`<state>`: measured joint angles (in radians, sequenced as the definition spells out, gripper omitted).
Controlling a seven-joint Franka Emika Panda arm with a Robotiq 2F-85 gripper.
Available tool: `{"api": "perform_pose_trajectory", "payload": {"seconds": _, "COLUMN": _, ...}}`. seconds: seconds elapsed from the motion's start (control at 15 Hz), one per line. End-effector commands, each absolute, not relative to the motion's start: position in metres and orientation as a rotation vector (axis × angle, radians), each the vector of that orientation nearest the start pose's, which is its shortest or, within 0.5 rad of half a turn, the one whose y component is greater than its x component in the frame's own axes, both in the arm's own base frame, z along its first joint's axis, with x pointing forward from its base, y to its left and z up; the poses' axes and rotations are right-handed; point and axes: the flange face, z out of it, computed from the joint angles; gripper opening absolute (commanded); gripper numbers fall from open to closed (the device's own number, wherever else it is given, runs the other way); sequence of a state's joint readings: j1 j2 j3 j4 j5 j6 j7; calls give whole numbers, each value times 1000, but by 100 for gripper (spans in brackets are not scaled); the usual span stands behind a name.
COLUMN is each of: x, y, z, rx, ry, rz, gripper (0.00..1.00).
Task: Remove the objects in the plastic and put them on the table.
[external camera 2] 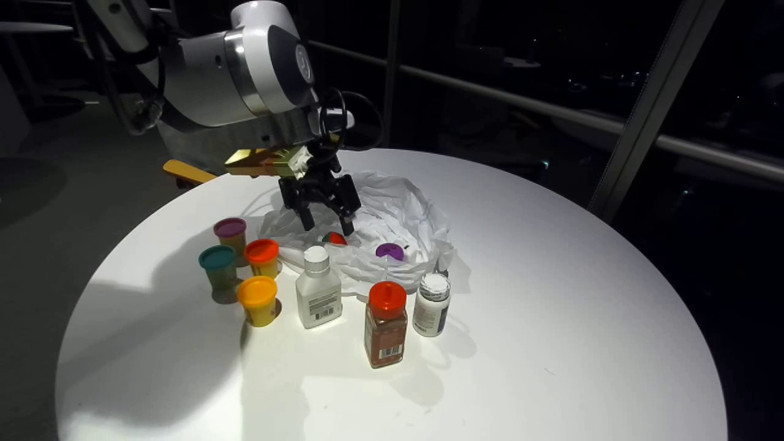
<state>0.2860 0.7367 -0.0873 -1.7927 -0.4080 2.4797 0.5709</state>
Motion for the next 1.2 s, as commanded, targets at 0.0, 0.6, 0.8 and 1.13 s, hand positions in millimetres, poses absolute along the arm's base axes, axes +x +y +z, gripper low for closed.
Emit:
{"api": "perform_pose_trajectory", "payload": {"seconds": 0.0, "x": 645, "y": 128, "z": 132, "rx": -3421, "ry": 79, "rz": -120, "gripper": 75}}
{"api": "perform_pose_trajectory", "payload": {"seconds": 0.6, "x": 650, "y": 88, "z": 135, "rx": -3405, "ry": 200, "rz": -118, "gripper": 10}}
{"api": "perform_pose_trajectory", "payload": {"seconds": 0.8, "x": 643, "y": 85, "z": 128, "rx": -3381, "ry": 206, "rz": -84, "gripper": 62}}
{"api": "perform_pose_trajectory", "payload": {"seconds": 1.13, "x": 636, "y": 93, "z": 133, "rx": -3349, "ry": 205, "rz": -99, "gripper": 99}}
